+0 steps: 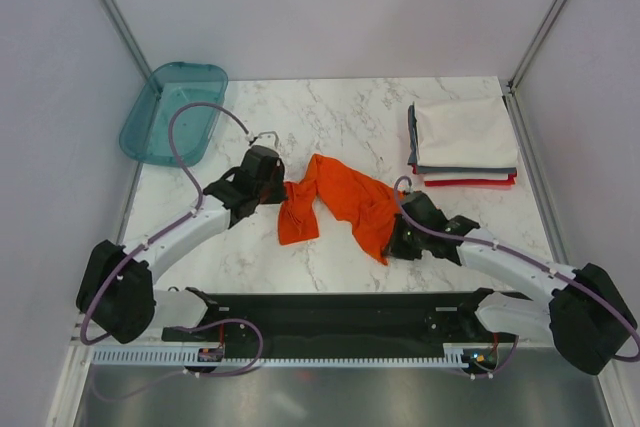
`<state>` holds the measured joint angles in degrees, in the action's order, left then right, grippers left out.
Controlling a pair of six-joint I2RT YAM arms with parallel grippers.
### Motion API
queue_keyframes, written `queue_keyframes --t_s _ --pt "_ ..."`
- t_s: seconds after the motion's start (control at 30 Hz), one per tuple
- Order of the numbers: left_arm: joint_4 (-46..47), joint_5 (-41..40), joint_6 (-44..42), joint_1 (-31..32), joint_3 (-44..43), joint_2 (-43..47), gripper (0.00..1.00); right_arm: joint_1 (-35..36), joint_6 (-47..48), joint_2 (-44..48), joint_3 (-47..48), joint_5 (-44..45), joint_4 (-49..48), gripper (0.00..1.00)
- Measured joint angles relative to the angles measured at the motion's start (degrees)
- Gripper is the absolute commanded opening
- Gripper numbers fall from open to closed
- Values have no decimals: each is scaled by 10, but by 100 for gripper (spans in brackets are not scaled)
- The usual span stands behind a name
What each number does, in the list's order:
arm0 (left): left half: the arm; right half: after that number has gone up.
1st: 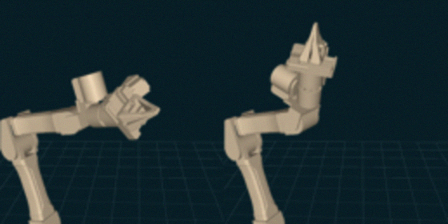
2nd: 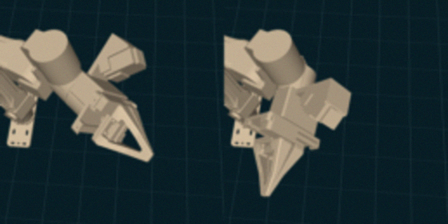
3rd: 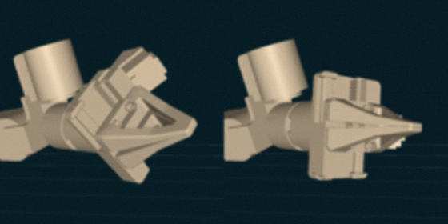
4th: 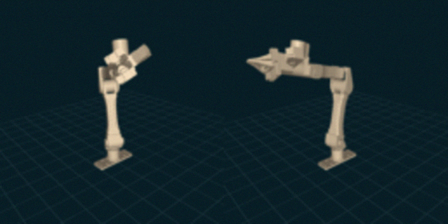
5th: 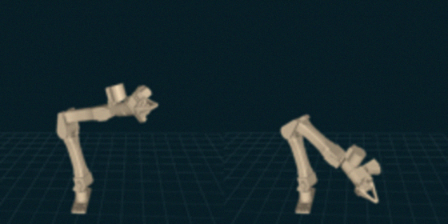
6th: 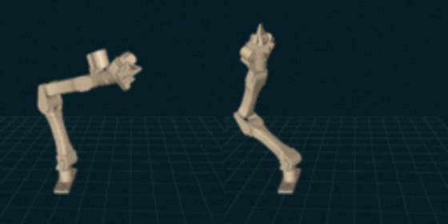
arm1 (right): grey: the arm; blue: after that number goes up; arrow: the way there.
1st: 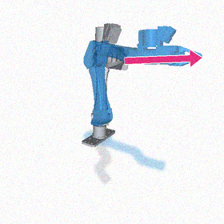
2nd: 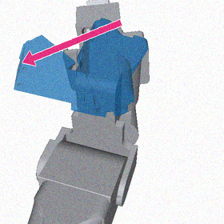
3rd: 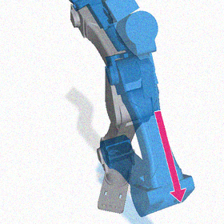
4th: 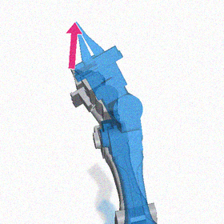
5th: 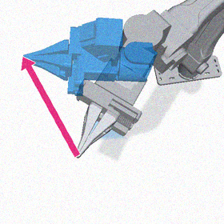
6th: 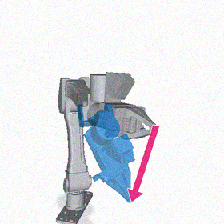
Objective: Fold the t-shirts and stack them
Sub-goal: Flatten the tshirt out
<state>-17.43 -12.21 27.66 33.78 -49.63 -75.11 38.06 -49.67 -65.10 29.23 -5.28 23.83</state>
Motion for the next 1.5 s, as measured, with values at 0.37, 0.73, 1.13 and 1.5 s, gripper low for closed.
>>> queue_keyframes --t_s 0.37,0.73,1.13,1.5 --pt "-5 2 35 -132 7 71 2 -145 49 18 292 26 27 0" --pt "-102 -42 43 -189 -142 163 2 -224 43 -15 528 -40 20 0" --pt "-206 -45 43 -190 -187 337 2 -229 45 131 568 -17 41 0" --pt "-223 -40 61 -190 -125 223 2 -229 63 56 565 24 33 0"
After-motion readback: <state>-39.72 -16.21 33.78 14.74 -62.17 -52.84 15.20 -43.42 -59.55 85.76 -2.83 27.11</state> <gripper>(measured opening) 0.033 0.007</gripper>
